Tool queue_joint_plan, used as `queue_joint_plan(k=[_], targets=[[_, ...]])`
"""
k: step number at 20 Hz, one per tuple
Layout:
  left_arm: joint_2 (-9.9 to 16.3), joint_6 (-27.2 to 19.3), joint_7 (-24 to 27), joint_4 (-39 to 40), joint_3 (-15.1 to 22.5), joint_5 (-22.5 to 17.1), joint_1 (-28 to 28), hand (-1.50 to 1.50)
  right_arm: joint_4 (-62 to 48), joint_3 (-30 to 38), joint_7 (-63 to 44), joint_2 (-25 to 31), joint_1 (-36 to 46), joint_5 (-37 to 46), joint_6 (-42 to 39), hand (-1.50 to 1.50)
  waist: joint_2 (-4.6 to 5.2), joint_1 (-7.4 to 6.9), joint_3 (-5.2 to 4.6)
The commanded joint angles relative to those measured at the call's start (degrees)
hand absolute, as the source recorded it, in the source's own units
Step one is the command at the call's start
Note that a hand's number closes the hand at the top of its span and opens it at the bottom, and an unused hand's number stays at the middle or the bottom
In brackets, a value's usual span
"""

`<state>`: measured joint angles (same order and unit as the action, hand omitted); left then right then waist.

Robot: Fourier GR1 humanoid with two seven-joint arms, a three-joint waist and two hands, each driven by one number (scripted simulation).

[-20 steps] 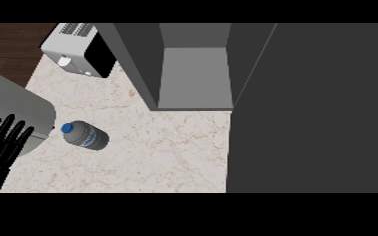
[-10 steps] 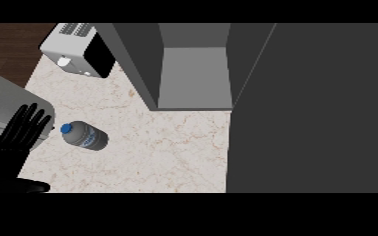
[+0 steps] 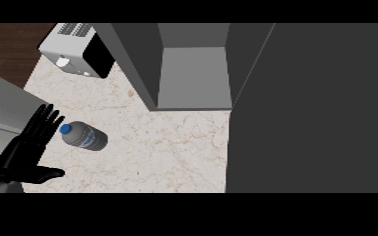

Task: Pick up the bottled water, place it into the cabinet and close the cabinet

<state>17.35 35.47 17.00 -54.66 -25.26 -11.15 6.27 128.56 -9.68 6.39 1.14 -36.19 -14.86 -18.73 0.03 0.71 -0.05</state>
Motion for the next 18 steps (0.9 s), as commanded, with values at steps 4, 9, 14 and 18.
queue_joint_plan(k=[4,9,14,18], targets=[[4.1,1.7,7.4,20.6,-0.5,3.0,9.5,-1.5,0.9,-1.7,1.2,0.5,-2.9,0.0,-1.6,-1.5,0.08,0.34,-0.04],[3.7,1.8,14.4,30.7,1.1,6.4,13.0,-1.5,1.1,-1.4,3.7,0.4,-5.0,0.9,-2.2,-1.5,0.2,0.95,-0.11],[2.6,1.0,20.5,34.9,3.1,8.7,14.3,-1.5,-2.5,2.4,1.7,1.8,1.3,-1.4,-2.2,-1.5,0.25,0.44,-0.09],[2.0,0.0,23.9,37.6,3.9,10.0,14.4,-1.5,2.8,2.1,-1.0,2.9,-0.9,-2.7,-1.9,-1.5,0.32,0.81,-0.15]])
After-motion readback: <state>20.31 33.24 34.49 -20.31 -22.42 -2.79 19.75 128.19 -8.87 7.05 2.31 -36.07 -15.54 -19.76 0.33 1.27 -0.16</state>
